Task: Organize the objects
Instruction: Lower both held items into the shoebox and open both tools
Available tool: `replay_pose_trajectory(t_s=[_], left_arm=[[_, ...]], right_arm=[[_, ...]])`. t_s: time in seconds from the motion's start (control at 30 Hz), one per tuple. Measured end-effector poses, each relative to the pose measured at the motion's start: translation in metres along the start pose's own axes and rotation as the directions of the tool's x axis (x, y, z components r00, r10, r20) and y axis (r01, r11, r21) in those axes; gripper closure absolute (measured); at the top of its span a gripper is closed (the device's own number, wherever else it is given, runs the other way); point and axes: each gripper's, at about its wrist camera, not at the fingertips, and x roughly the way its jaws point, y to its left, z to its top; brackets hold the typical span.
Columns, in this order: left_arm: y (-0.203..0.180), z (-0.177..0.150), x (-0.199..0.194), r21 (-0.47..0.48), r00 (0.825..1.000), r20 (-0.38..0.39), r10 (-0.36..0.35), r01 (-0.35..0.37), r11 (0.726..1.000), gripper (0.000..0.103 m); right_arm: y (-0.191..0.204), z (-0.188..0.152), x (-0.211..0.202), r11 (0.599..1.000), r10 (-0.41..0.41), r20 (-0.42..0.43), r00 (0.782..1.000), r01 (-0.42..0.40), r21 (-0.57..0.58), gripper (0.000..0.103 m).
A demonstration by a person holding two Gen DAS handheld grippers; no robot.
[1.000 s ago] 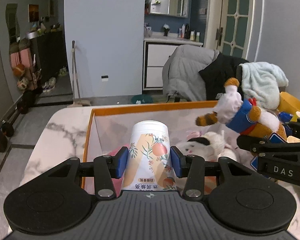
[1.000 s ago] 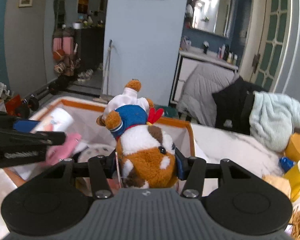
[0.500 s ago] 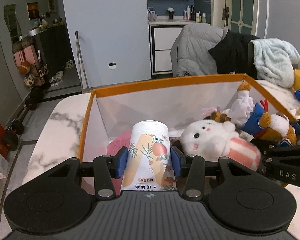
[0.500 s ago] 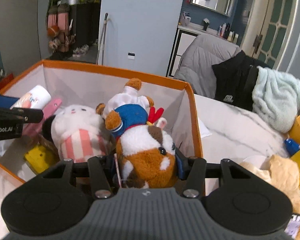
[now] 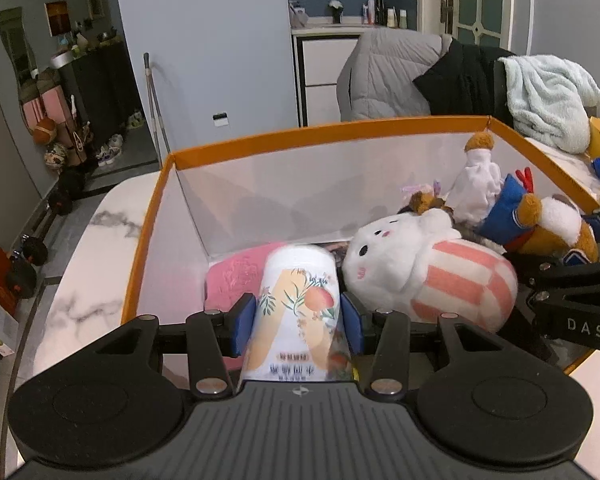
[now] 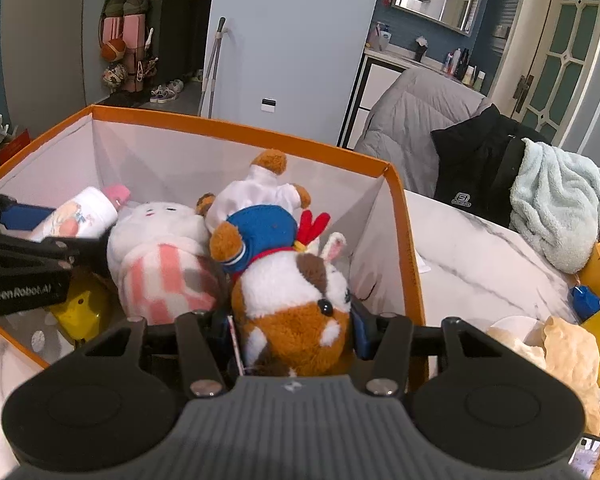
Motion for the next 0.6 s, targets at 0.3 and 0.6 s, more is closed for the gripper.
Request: replay_pose_trajectory(t_s=[0.3, 0.6], left_arm=[[-0.003, 0.002, -0.002, 0.003, 1.000, -0.004, 0.001, -0.001, 1.000, 0.039], [-0.013, 0.001, -0.004, 0.033, 1.000, 0.005, -0.005, 0.005, 0.999, 0.017]], right_arm=[[0.000, 0.000, 0.000, 1.000, 0.001, -0.001, 1.000, -0.001, -0.002, 0.048], [-0.002, 0.000, -0.002, 1.000, 0.006, 0.010, 1.000, -0.006, -0.001, 0.030]])
